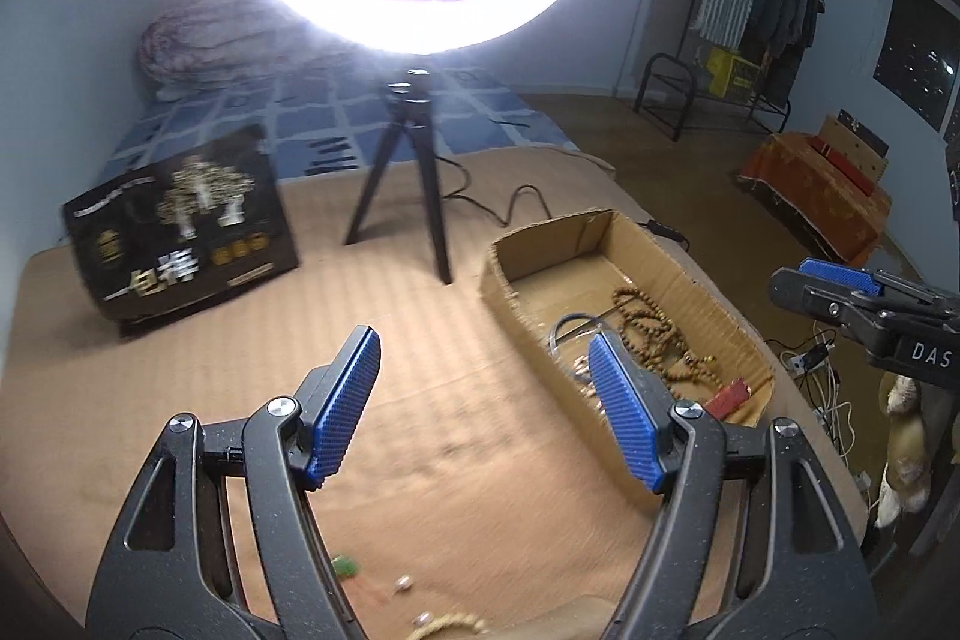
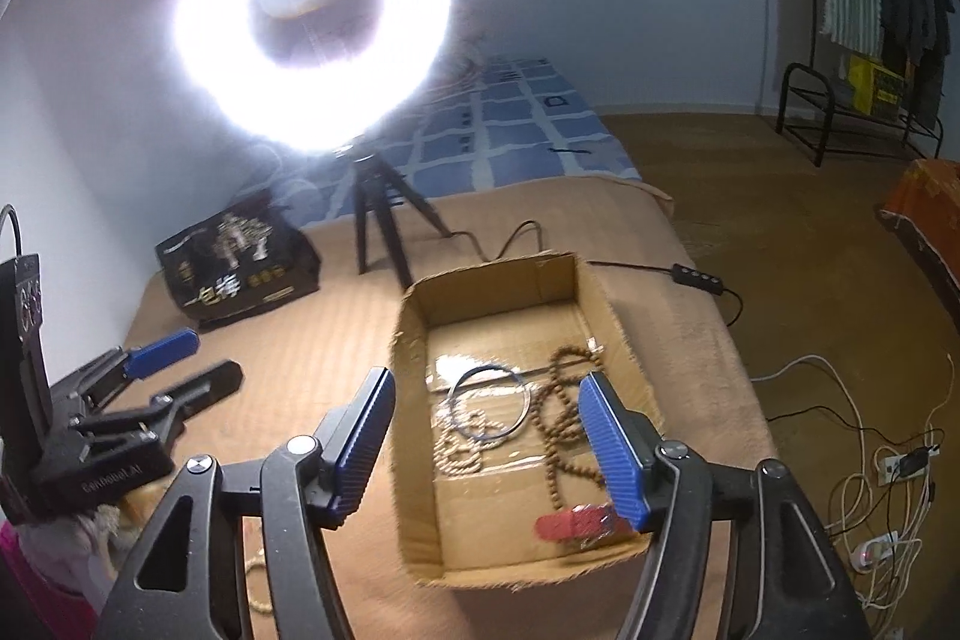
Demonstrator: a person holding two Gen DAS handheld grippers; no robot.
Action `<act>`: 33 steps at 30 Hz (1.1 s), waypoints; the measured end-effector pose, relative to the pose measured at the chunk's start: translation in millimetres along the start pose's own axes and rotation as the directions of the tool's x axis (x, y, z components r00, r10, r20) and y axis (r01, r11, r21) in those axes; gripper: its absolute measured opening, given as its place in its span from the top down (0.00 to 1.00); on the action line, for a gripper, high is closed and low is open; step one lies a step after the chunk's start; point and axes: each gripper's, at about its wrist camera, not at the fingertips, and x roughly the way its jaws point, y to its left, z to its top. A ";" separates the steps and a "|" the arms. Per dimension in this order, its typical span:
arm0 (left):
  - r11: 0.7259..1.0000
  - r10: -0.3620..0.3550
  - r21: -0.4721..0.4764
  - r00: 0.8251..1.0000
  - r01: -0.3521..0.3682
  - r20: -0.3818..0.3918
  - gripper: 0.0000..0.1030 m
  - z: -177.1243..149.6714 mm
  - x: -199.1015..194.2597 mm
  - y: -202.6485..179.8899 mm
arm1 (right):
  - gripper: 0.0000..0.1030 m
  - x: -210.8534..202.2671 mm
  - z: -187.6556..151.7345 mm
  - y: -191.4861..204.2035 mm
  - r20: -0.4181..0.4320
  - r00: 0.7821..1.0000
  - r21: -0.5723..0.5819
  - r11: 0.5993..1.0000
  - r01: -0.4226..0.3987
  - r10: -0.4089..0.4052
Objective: Organize jewelry
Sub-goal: 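Move both tools back toward the yellow bead bracelet and jade pendant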
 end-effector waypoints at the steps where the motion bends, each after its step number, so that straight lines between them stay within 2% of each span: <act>1: 1.000 0.002 -0.002 1.000 -0.002 0.002 0.28 -3.4 -6.5 4.4 | 0.36 -1.8 -2.9 4.0 -0.003 1.000 -0.011 1.000 -0.004 0.004; 7: 0.999 0.036 -0.005 0.999 -0.036 -0.019 0.28 -31.3 -37.1 33.2 | 0.36 -5.6 -27.6 35.1 -0.036 0.998 -0.085 0.995 -0.047 0.044; 14: 0.996 0.058 -0.069 0.997 -0.062 -0.056 0.28 -67.4 -51.9 67.1 | 0.36 3.1 -63.8 76.7 -0.126 0.987 -0.173 0.977 -0.124 0.103; 18: 0.992 0.057 -0.104 0.995 -0.065 -0.081 0.28 -86.3 -50.1 81.5 | 0.36 16.0 -84.8 94.2 -0.196 0.969 -0.168 0.968 -0.185 0.151; 23: 0.992 0.050 -0.113 0.992 -0.063 -0.113 0.28 -105.7 -40.9 92.1 | 0.37 40.1 -107.3 108.5 -0.284 0.943 -0.147 0.964 -0.222 0.174; 26: 0.989 0.037 -0.136 0.991 -0.055 -0.131 0.35 -114.3 -34.0 99.1 | 0.43 54.2 -119.8 116.3 -0.332 0.926 -0.149 0.960 -0.239 0.179; 29: 0.985 0.016 -0.165 0.988 -0.041 -0.151 0.37 -122.8 -26.6 105.8 | 0.45 64.5 -128.6 123.9 -0.366 0.912 -0.152 0.955 -0.254 0.184; 33: 0.986 0.008 -0.162 0.986 -0.035 -0.168 0.42 -127.5 -19.7 107.7 | 0.47 76.6 -134.6 134.2 -0.384 0.905 -0.173 0.948 -0.267 0.185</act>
